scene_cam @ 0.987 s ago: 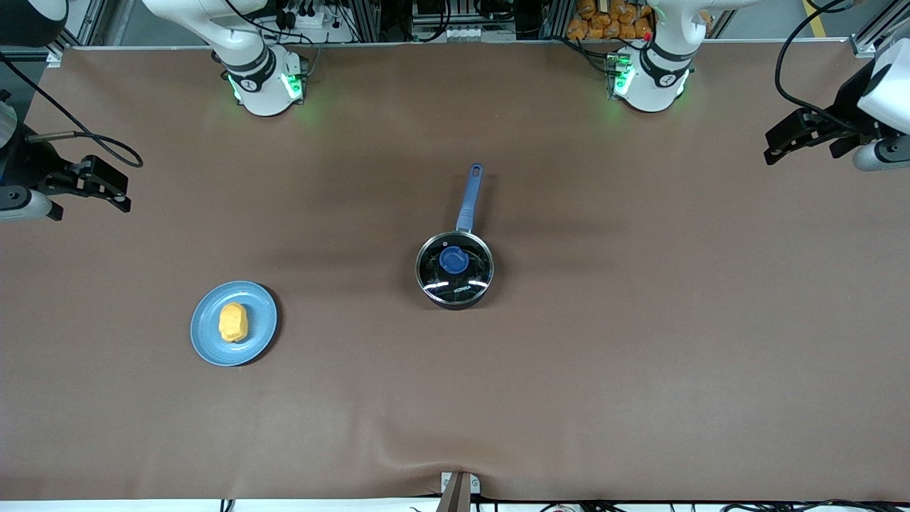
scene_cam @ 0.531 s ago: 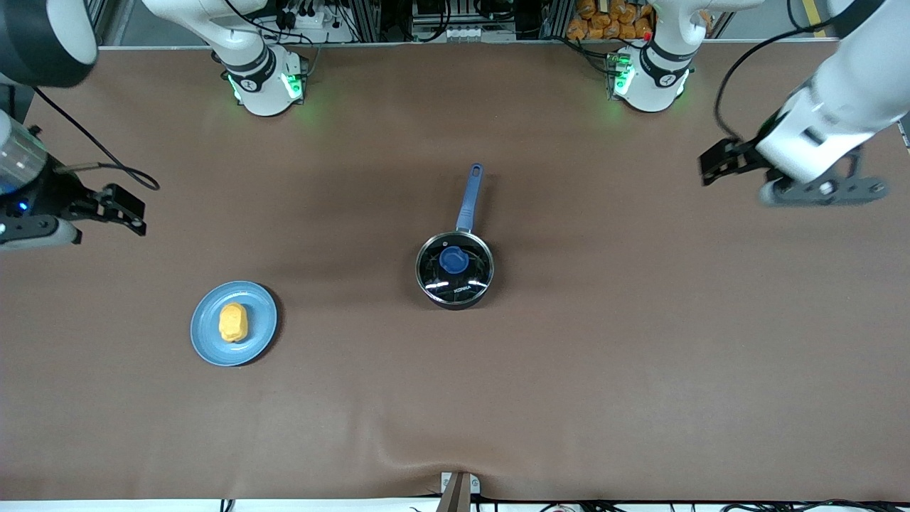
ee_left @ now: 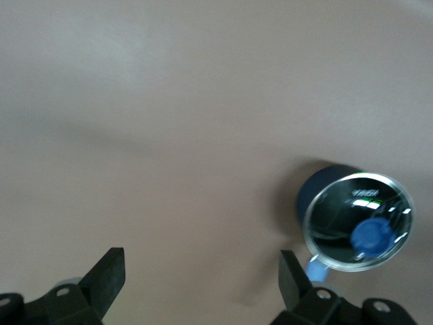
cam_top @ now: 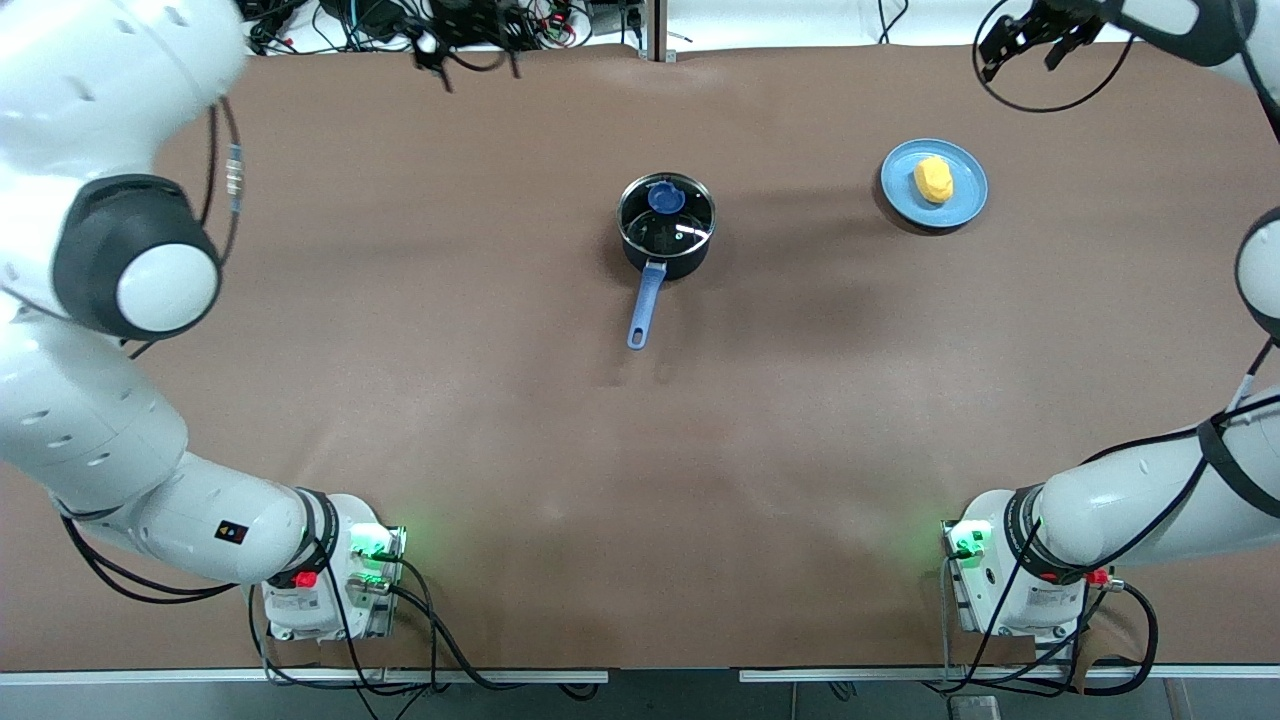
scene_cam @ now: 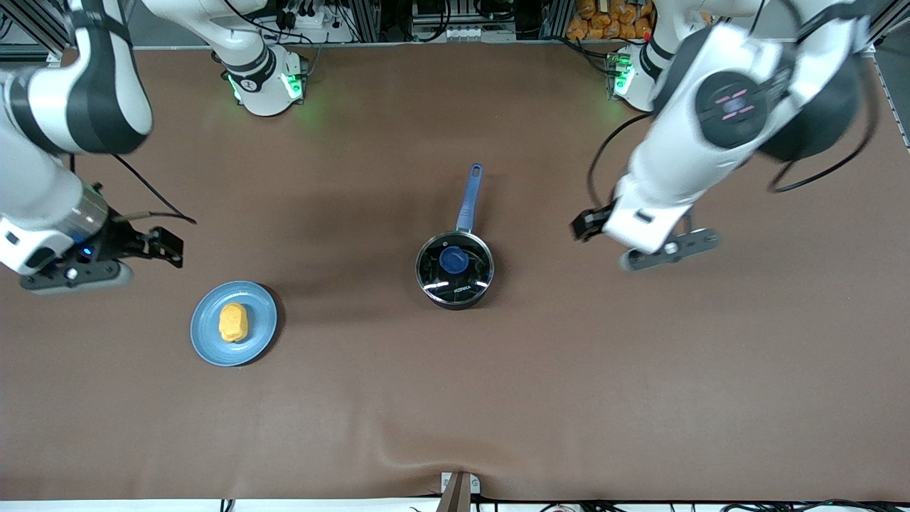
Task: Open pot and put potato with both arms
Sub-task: 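Reach the right gripper to the potato while the left gripper reaches the lid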
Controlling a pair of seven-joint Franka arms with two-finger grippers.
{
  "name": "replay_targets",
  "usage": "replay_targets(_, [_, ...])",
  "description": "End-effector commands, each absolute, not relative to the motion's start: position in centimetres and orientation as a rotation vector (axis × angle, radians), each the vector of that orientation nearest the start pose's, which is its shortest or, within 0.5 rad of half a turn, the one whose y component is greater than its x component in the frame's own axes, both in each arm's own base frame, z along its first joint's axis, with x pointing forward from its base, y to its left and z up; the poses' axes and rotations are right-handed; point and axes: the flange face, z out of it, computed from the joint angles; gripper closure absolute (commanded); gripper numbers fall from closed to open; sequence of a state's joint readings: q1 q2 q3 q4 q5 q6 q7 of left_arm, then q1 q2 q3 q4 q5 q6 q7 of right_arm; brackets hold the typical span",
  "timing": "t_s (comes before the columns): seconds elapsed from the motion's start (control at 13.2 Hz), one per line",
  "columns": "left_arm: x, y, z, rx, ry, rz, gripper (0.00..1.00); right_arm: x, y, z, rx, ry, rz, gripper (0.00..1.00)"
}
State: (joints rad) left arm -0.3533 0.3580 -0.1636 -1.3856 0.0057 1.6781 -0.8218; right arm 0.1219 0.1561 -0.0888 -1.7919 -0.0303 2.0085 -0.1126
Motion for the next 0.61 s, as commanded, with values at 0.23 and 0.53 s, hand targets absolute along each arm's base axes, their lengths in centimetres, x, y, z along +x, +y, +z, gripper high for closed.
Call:
replay_targets(0.23, [59.0,-39.4,45.9,-3.083,-0.829,0.068,0.0,62.8,1.8,37.8,-3.119,-0.171,-0.049,0.0])
replay_targets(0.53, [57.9,-44.0,42.2,-3.05,-1.047,0.051,0.0,62.6,2.0,30.4,-3.129,-0.174,-0.059,0.0])
